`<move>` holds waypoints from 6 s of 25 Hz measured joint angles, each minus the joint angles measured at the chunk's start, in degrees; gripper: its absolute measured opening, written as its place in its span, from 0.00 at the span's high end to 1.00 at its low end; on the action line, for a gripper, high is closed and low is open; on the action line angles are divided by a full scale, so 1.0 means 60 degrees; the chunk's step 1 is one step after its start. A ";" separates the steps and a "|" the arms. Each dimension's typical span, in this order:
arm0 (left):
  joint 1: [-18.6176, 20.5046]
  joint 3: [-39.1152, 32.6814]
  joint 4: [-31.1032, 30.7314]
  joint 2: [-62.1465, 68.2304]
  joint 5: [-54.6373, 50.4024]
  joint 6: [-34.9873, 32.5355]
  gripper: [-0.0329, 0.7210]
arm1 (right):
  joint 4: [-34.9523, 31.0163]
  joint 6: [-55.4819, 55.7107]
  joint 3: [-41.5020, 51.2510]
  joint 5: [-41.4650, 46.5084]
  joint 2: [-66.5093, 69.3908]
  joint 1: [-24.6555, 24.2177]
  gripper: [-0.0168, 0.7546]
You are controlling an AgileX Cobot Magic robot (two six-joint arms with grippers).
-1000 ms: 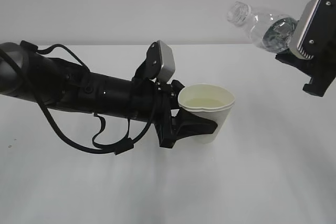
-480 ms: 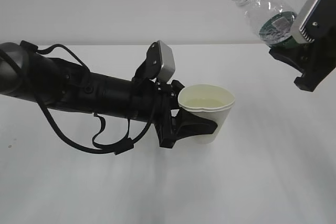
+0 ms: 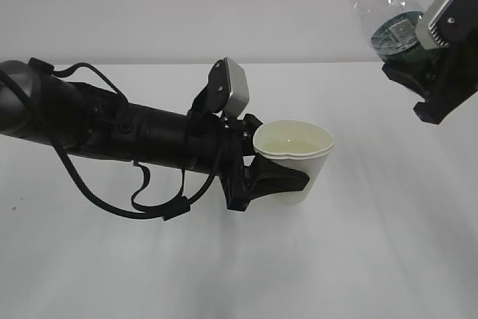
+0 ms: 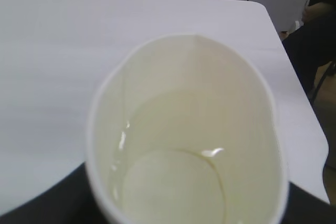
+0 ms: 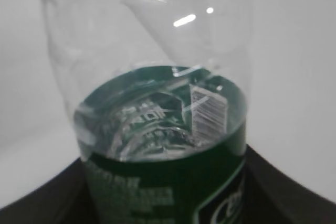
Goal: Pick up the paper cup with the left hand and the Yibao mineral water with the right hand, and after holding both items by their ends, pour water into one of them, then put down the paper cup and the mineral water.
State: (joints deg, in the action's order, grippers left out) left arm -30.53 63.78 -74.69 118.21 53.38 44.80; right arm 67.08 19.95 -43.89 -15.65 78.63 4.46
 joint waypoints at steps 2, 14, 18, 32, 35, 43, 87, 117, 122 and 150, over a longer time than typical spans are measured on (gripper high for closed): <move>0.0000 0.0000 -0.0017 0.0000 0.0000 0.0000 0.39 | -0.0024 0.0016 0.0000 0.0000 0.0128 0.0000 0.38; 0.0000 0.0000 -0.0035 0.0000 -0.0016 0.0000 0.39 | -0.0900 0.0020 0.0000 -0.0042 0.0220 0.0000 0.38; 0.0000 0.0000 -0.0049 0.0000 -0.0020 0.0000 0.39 | -0.1298 0.0036 0.0000 -0.0042 0.0220 0.0000 0.38; 0.0000 0.0000 -0.0049 0.0000 -0.0059 0.0015 0.39 | -0.2853 0.0036 0.0000 -0.0023 0.0699 0.0000 0.38; 0.0000 0.0000 -0.0049 0.0000 -0.0080 0.0015 0.39 | -0.2976 0.0036 0.0000 -0.0023 0.0765 0.0000 0.38; 0.0000 0.0000 -0.0049 0.0000 -0.0306 0.0015 0.39 | -0.3650 0.0036 0.0000 -0.0023 0.0811 0.0000 0.38; 0.2205 0.0000 0.1297 0.0000 -0.0739 0.0015 0.39 | -0.3965 0.0036 0.0000 -0.0213 0.0877 -0.0020 0.38; 0.4373 -0.1334 0.2912 0.0122 0.0519 -0.3130 0.39 | -0.3965 0.0036 0.0000 -0.0228 0.0877 -0.0020 0.38; 0.4497 -0.1334 0.3133 0.0576 0.0982 -0.3279 0.39 | -0.3965 0.0036 0.0000 -0.0228 0.0877 -0.0034 0.38; 0.4713 -0.1334 0.4385 0.1206 0.1281 -0.4394 0.40 | -0.3965 0.0036 0.0000 -0.0228 0.0877 -0.0034 0.38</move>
State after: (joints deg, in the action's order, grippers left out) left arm -2.25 55.77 -48.38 125.45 61.07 18.44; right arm 43.29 20.17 -43.89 -17.02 83.89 4.26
